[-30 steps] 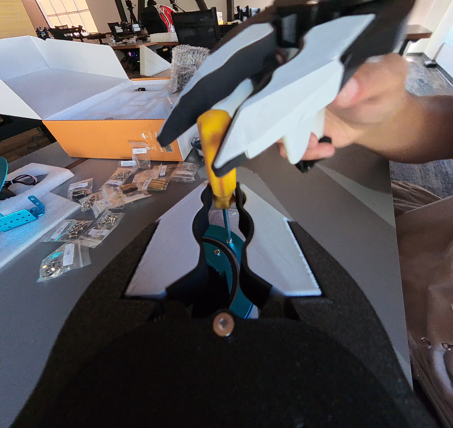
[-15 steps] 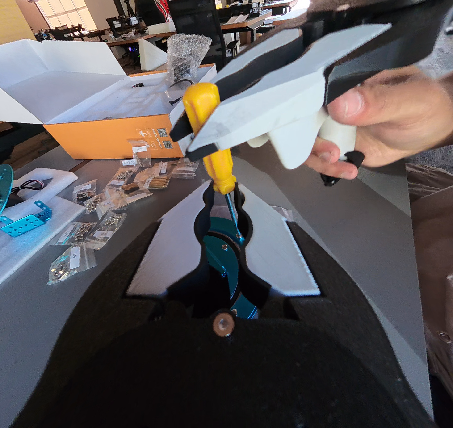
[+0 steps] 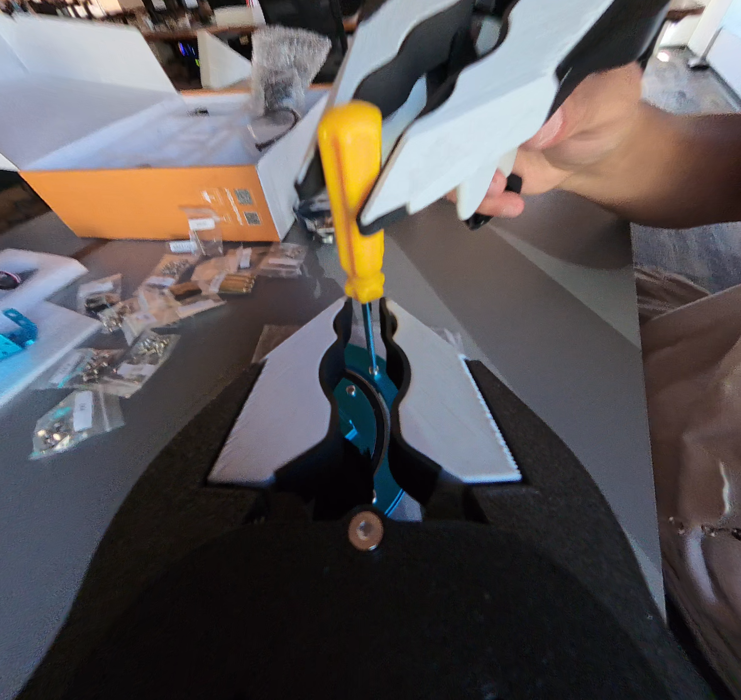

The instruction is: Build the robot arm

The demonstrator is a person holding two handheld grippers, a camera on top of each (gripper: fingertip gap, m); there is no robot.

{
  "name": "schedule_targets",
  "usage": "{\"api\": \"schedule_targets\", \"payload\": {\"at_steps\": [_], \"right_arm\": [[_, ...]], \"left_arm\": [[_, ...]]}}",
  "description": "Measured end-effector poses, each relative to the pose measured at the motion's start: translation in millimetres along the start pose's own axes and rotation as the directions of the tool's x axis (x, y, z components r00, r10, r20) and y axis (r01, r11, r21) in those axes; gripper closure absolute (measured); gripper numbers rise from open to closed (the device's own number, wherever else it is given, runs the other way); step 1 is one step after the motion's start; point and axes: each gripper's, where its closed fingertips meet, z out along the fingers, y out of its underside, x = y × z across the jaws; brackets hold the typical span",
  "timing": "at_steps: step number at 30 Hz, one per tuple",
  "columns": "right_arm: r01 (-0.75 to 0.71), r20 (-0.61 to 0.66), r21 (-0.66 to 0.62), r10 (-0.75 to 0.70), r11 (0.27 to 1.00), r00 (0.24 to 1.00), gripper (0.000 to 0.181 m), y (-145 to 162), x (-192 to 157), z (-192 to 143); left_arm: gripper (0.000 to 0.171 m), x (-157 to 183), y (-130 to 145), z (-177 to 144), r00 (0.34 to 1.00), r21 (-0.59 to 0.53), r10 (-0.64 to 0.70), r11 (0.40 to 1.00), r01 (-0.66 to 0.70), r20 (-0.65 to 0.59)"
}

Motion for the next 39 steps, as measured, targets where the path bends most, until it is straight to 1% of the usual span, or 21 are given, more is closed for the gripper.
{"api": "schedule_targets", "payload": {"at_steps": [2,3,5,8,10,11,12,15,17,18,19,20,21,24,26,27,29,32,35,37,39], "right_arm": [[-0.021,-0.034,0.014,0.021,1.000,0.999,0.163,0.7,1.4,-3.7],[-0.022,-0.039,0.018,0.023,1.000,0.999,0.163,0.8,1.0,-4.1],[-0.020,-0.063,0.006,0.020,1.000,0.998,0.163,1.2,2.2,-5.2],[-0.006,-0.118,-0.020,0.003,1.000,0.993,0.162,2.9,8.0,-7.5],[0.039,-0.117,-0.047,-0.044,0.998,0.992,0.161,4.3,8.5,-6.5],[0.070,-0.096,-0.054,-0.075,0.996,0.993,0.144,3.9,7.2,-3.8],[0.097,-0.065,-0.050,-0.101,0.994,0.993,0.135,2.6,4.9,-1.8],[0.128,-0.030,-0.057,-0.130,0.990,0.991,0.160,-0.3,6.6,2.9],[0.023,-0.022,-0.097,-0.025,0.995,0.999,0.161,0.7,8.9,4.5],[-0.049,-0.071,-0.117,0.041,0.992,0.997,0.161,2.5,15.9,5.0],[-0.103,-0.179,-0.136,0.078,0.985,0.981,0.161,5.3,27.6,3.9],[-0.118,-0.280,-0.145,0.074,0.982,0.957,0.160,7.4,34.5,2.2],[-0.109,-0.336,-0.148,0.054,0.983,0.940,0.160,6.7,33.4,2.0],[-0.039,-0.439,-0.189,-0.049,0.981,0.897,0.160,2.5,24.8,5.9],[-0.032,-0.458,-0.179,-0.055,0.983,0.888,0.160,0.5,20.9,11.0],[-0.039,-0.432,-0.168,-0.038,0.985,0.901,0.161,0.1,17.0,12.8],[-0.070,-0.328,-0.121,0.027,0.990,0.944,0.137,-3.3,9.2,12.0],[-0.079,-0.048,-0.057,0.076,0.995,0.996,0.133,-8.1,-3.5,8.2],[0.039,0.161,-0.034,-0.033,0.999,0.986,0.140,-1.2,-4.2,6.9],[0.115,0.230,-0.035,-0.104,0.993,0.968,0.157,8.2,-2.1,10.3],[0.053,0.262,-0.033,-0.042,0.998,0.964,0.163,8.2,-3.5,10.7]], "left_arm": [[0.160,-2.4,15.1,5.3,0.999,-0.081,0.032,0.996,-0.030,0.024],[0.163,-0.5,17.3,7.9,0.999,-0.095,0.049,0.994,-0.046,0.024],[0.168,0.8,17.4,11.8,0.998,-0.101,0.062,0.993,-0.059,0.028],[0.169,-1.6,17.4,12.4,1.000,-0.097,-0.001,0.995,0.003,0.023],[0.170,-2.5,17.9,11.8,1.000,-0.096,-0.001,0.995,0.004,0.025],[0.170,-1.6,17.8,11.7,1.000,-0.096,0.004,0.995,-0.002,0.020],[0.170,-1.1,17.9,11.7,1.000,-0.096,0.005,0.995,-0.003,0.018],[0.170,-1.3,17.9,11.8,1.000,-0.095,0.001,0.995,0.001,0.018],[0.170,-2.9,18.1,11.8,1.000,-0.097,-0.004,0.995,0.007,0.027],[0.169,-4.3,18.3,12.5,0.999,-0.100,-0.006,0.995,0.010,0.037],[0.168,-5.9,18.7,13.9,0.999,-0.106,-0.007,0.994,0.013,0.051],[0.168,-6.2,18.9,15.2,0.998,-0.110,-0.004,0.994,0.011,0.058],[0.168,-5.8,18.7,15.4,0.998,-0.109,0.000,0.994,0.006,0.058],[0.168,-5.3,19.0,14.0,0.999,-0.103,-0.017,0.994,0.021,0.047],[0.169,-5.6,19.6,13.1,0.999,-0.102,-0.018,0.994,0.023,0.046],[0.169,-4.1,19.6,12.6,0.999,-0.101,-0.019,0.995,0.023,0.035],[0.169,-2.7,20.0,11.6,1.000,-0.100,-0.005,0.995,0.008,0.030],[0.170,-2.3,20.1,11.1,1.000,-0.101,-0.008,0.995,0.010,0.024],[0.169,-2.3,20.0,11.5,1.000,-0.102,-0.007,0.995,0.010,0.024],[0.169,-2.8,20.0,11.9,1.000,-0.102,-0.009,0.995,0.012,0.028],[0.169,-3.9,20.0,12.0,0.999,-0.103,-0.012,0.995,0.015,0.032]]}}
